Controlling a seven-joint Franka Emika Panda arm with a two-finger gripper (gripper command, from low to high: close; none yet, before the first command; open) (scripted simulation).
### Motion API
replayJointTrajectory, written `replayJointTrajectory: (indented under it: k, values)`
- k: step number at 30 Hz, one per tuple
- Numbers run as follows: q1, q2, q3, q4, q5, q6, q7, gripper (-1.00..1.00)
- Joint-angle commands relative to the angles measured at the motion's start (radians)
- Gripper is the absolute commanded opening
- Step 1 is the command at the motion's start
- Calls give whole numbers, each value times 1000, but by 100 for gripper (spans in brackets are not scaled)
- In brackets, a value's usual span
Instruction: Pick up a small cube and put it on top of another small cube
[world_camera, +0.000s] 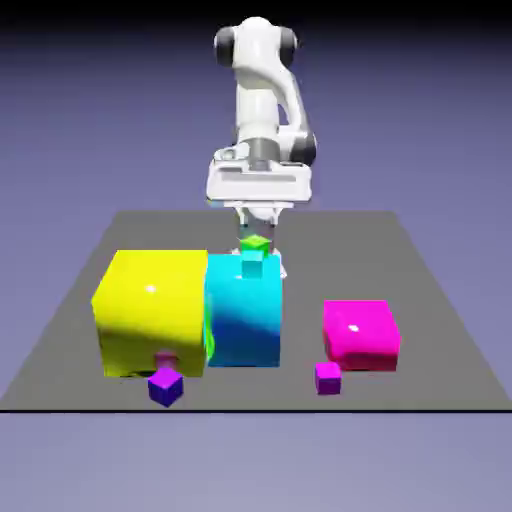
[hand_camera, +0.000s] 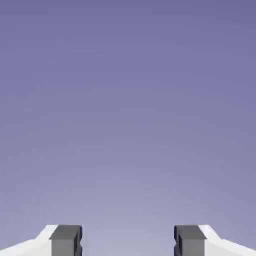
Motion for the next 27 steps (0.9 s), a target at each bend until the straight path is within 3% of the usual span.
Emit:
replayJointTrajectory:
  k: [1, 27]
  values:
    - [20, 21, -13, 10, 18, -10, -44, 0]
    - [529, 573, -346, 277, 477, -272, -1174, 0]
